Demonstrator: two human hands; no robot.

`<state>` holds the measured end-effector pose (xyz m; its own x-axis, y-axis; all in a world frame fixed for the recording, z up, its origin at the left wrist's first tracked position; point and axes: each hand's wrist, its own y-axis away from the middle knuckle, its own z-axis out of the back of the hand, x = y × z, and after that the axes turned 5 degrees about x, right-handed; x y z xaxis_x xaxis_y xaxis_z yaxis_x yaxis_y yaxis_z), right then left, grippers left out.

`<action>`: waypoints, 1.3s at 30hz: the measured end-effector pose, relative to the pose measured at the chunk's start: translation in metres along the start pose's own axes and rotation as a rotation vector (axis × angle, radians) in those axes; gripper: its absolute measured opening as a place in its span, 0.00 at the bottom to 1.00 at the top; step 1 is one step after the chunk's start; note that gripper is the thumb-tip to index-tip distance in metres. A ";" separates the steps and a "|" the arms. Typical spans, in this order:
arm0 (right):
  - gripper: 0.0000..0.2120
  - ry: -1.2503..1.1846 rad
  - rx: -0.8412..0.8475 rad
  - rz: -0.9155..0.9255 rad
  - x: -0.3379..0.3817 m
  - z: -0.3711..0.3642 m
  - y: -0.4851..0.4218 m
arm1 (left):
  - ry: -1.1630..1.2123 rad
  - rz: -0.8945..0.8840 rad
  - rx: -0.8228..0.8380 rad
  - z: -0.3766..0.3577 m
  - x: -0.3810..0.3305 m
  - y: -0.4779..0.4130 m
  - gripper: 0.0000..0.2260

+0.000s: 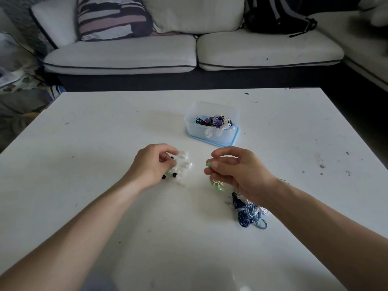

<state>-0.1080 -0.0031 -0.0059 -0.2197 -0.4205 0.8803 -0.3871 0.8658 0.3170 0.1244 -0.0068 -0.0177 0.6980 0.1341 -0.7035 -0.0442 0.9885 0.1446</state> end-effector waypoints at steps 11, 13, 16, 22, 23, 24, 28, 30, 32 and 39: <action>0.04 -0.020 0.081 0.080 0.006 -0.006 0.003 | 0.673 0.003 0.114 -0.015 -0.049 0.040 0.07; 0.05 -0.041 0.095 0.080 0.007 -0.006 0.004 | 0.784 0.046 0.114 -0.016 -0.052 0.039 0.08; 0.05 -0.026 0.094 0.078 0.010 -0.006 0.005 | 0.929 0.083 0.139 -0.016 -0.054 0.039 0.11; 0.06 0.040 0.075 0.079 0.012 -0.008 0.007 | 1.065 0.137 0.144 -0.017 -0.058 0.040 0.11; 0.06 0.038 0.073 0.079 0.012 -0.008 0.007 | 1.079 0.147 0.145 -0.017 -0.058 0.040 0.11; 0.06 0.035 0.069 0.080 0.012 -0.008 0.007 | 1.095 0.154 0.150 -0.017 -0.058 0.040 0.11; 0.05 0.009 0.060 0.091 0.012 -0.008 0.006 | 1.138 0.164 0.194 -0.013 -0.058 0.039 0.10; 0.05 0.006 0.060 0.096 0.012 -0.008 0.006 | 1.144 0.170 0.221 -0.011 -0.058 0.039 0.09; 0.05 0.004 0.055 0.098 0.013 -0.008 0.006 | 1.139 0.172 0.229 -0.010 -0.058 0.039 0.09; 0.05 0.015 0.077 0.096 0.013 -0.008 0.007 | 1.092 0.150 0.219 -0.010 -0.059 0.039 0.09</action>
<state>-0.1068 -0.0005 0.0109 -0.2456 -0.3317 0.9109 -0.4324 0.8785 0.2033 0.0741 0.0247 0.0224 -0.3092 0.3462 -0.8858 0.1260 0.9381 0.3227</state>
